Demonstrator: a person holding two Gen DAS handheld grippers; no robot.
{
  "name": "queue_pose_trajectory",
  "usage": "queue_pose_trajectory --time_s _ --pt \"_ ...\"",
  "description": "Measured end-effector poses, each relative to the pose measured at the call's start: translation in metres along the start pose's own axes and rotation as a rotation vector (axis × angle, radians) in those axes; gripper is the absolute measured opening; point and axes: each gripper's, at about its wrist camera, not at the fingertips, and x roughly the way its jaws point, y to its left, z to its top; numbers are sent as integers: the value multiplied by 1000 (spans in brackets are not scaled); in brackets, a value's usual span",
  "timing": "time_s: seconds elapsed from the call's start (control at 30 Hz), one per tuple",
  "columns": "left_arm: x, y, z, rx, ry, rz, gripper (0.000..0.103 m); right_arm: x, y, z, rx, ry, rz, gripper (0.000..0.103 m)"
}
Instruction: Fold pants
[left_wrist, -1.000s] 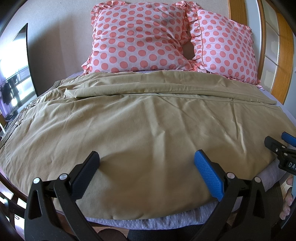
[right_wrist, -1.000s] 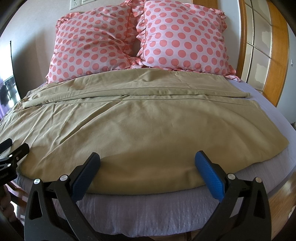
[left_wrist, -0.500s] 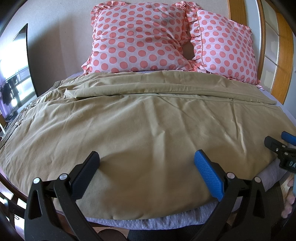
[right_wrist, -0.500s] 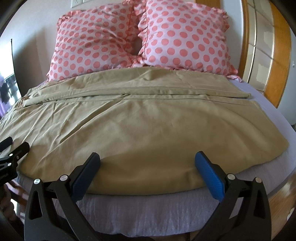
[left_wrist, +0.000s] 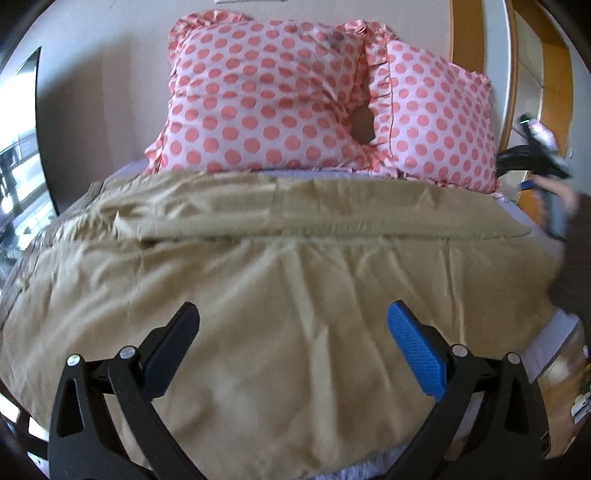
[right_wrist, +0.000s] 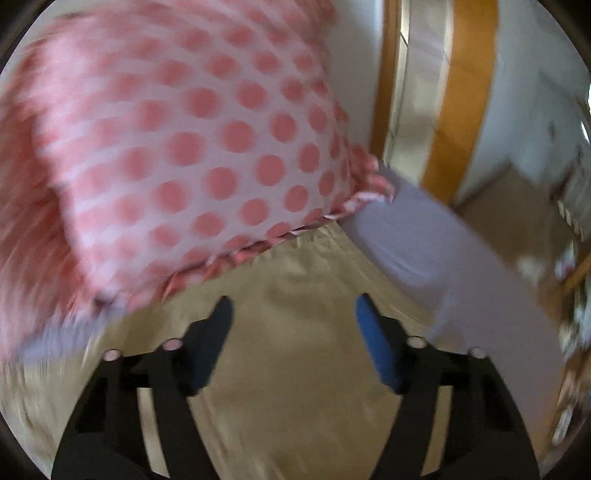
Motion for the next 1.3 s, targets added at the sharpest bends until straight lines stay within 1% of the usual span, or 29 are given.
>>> queue_pose_trajectory --time_s 0.1,0.17,0.2,0.27,0.33,0.37,0.4,0.43,0.47,0.5,0.57,0.6,0.63,0.67,0.7,0.77,0.8,0.87,0.9,0.93,0.97,1.03,1.07,1.1,1.13,1.17,1.23,1.27,1.3 --pt "5 -1 16 36 -9 -8 101 62 7 25 84 104 -61 58" --pt "6 -2 22 62 -24 -2 101 90 11 34 124 145 -107 57" --pt "8 -2 26 73 -28 3 101 103 14 39 155 157 -111 57" --pt "11 -1 31 82 -35 1 101 114 18 45 170 157 -135 58" --pt "15 0 34 82 -36 -10 101 125 23 45 130 160 -219 60" --pt "18 0 35 81 -33 -13 101 124 22 43 127 142 -235 62" --pt "20 0 35 80 -28 -14 101 122 21 40 122 135 -237 61" --pt "23 1 35 73 -20 -14 101 120 18 37 122 131 -231 58" --pt "25 1 34 66 -15 -18 101 116 14 33 129 123 -218 38" --pt "25 3 33 53 -11 -25 101 111 6 27 149 108 -167 27" --pt "24 6 31 35 -10 -24 101 108 -8 22 177 81 -127 9" --pt "23 7 30 23 -11 -21 101 105 -17 17 196 67 -81 6" --pt "20 9 29 11 -11 -17 101 102 -24 15 224 64 -40 4" --pt "17 12 28 -1 -13 -11 101 95 -37 10 275 53 27 3" --pt "13 15 27 -13 -19 -8 101 85 -47 7 305 36 74 3" --pt "4 24 24 -39 -34 -4 101 55 -64 1 349 -25 200 3" --pt "0 29 23 -53 -46 -8 101 28 -75 -8 357 -73 273 3" --pt "-8 41 22 -85 -66 -16 101 -15 -101 -31 362 -145 359 3" --pt "-11 46 22 -99 -74 -21 101 -45 -122 -56 367 -182 416 3" --pt "-16 54 22 -117 -86 -32 101 -54 -142 -63 368 -190 435 3" --pt "-18 60 23 -129 -94 -41 101 -69 -155 -84 370 -192 447 3" --pt "-25 73 26 -148 -118 -54 101 -81 -183 -131 395 -144 465 3" --pt "-27 77 30 -152 -128 -46 101 -86 -186 -150 408 -104 471 3" --pt "-29 83 36 -156 -141 -35 101 -80 -196 -170 444 -46 496 4" --pt "-30 86 41 -157 -148 -35 101 -67 -199 -165 464 -9 511 4" --pt "-30 91 48 -157 -153 -44 101 -61 -204 -170 481 29 528 5" --pt "-28 98 60 -158 -158 -66 101 -51 -204 -173 510 88 545 11" --pt "-26 104 67 -165 -150 -79 101 -50 -205 -179 516 102 549 18" --pt "-23 110 74 -179 -142 -92 101 -45 -203 -176 519 114 561 29"
